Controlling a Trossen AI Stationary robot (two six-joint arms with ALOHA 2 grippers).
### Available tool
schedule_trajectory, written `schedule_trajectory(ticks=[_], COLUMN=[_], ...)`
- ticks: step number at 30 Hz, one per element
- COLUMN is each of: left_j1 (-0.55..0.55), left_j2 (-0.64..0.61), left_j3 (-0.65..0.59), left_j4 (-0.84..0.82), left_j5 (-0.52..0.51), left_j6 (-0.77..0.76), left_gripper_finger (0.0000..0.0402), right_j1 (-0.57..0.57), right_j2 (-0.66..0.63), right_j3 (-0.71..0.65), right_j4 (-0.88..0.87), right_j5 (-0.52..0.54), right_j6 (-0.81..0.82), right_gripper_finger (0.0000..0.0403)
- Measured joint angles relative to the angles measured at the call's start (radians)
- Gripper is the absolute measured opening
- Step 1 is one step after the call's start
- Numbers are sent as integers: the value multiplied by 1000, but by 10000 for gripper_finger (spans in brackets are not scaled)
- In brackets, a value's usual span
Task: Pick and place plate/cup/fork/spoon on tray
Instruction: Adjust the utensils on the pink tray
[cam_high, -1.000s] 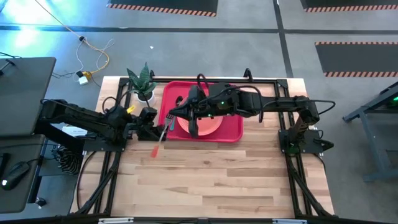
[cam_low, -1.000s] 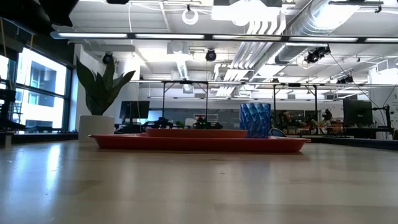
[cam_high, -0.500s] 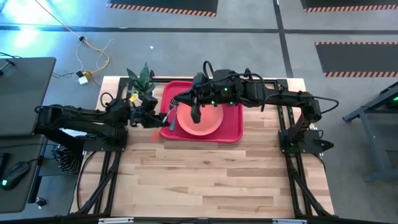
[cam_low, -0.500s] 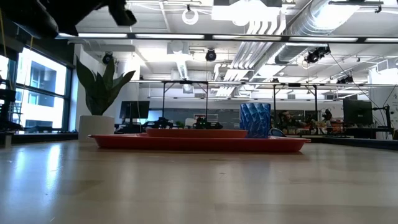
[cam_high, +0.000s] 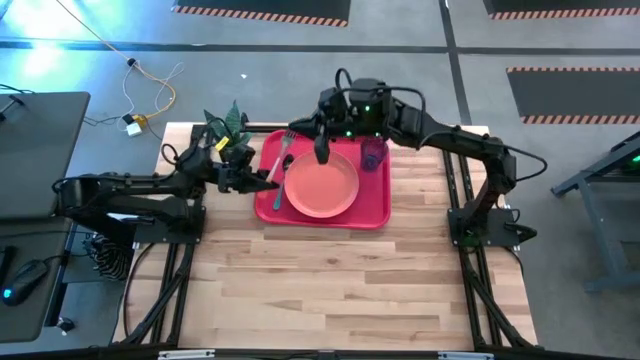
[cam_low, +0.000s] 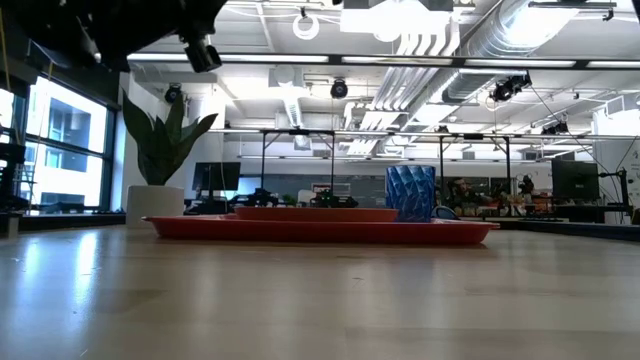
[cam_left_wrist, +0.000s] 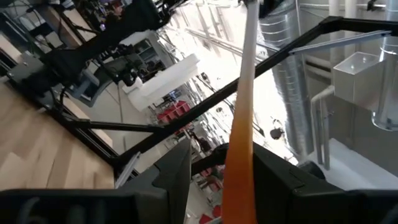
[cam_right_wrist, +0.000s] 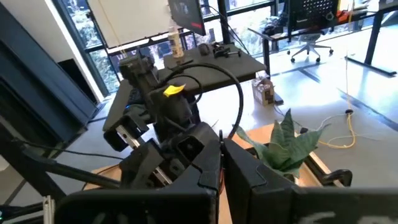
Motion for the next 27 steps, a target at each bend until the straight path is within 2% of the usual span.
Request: schedule_trajectory(ticks=[4, 12, 19, 23, 27], left_j1=[37, 107, 172, 192, 192], left_j2=[0, 0, 0, 0, 0], left_j3=[0, 0, 0, 0, 0], left_j4=[0, -20, -39, -119, -299], left_j5=[35, 71, 141, 151, 150], left_j6=[-3, -4, -20, -7, 51], left_gripper_finger=[129, 129, 129, 129, 129], right_j1=[-63, -157, -241, -285, -329], right_j2=[-6, -9, -9, -9, -9], right_j3=[0, 0, 0, 0, 0], right_j4=[-9, -8, -8, -11, -13], right_j5=[-61, -124, -185, -212, -262], right_j6=[1, -3, -22, -24, -30], right_gripper_finger=[0, 0, 0, 0, 0])
